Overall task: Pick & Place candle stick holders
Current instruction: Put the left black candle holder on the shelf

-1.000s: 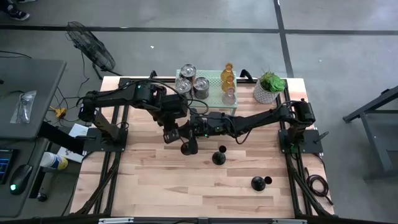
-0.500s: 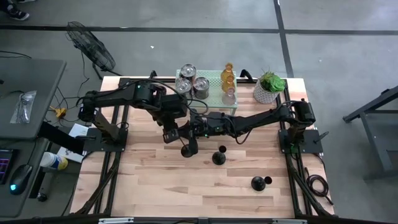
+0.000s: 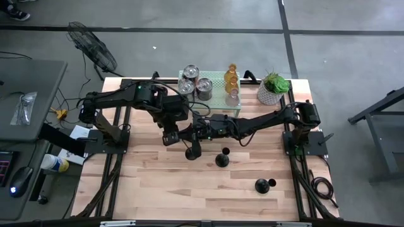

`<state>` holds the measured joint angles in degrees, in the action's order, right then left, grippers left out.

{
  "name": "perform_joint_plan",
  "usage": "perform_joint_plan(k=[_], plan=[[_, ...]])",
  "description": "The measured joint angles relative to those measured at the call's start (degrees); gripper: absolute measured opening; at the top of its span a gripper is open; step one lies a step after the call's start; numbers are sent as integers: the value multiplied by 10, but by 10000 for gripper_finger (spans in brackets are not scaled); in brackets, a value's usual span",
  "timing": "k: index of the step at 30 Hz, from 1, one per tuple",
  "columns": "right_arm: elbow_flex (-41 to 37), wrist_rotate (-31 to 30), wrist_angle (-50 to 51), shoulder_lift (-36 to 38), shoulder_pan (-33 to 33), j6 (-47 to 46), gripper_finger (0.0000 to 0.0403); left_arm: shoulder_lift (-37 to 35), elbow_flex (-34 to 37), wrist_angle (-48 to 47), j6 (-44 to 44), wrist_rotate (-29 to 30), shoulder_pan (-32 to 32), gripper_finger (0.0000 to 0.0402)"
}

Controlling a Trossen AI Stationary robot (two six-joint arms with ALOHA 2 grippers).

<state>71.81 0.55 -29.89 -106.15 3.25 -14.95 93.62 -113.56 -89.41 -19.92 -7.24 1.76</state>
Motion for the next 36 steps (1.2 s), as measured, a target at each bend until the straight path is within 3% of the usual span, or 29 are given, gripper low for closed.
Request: perform_joint_plan(k=[6, 10, 23, 36], plan=[[0, -7, 32, 14, -3, 2, 5, -30, -2, -10, -20, 8, 0, 139], [-2, -14, 66, 25, -11, 15, 5, -57, -17, -8, -29, 46, 1, 139], [-1, -2, 71, 129, -48, 34, 4, -139, -52, -6, -114, 290, 1, 139], [-1, 53, 72, 230, -160, 63, 4, -139, -51, -6, -129, 362, 1, 138]])
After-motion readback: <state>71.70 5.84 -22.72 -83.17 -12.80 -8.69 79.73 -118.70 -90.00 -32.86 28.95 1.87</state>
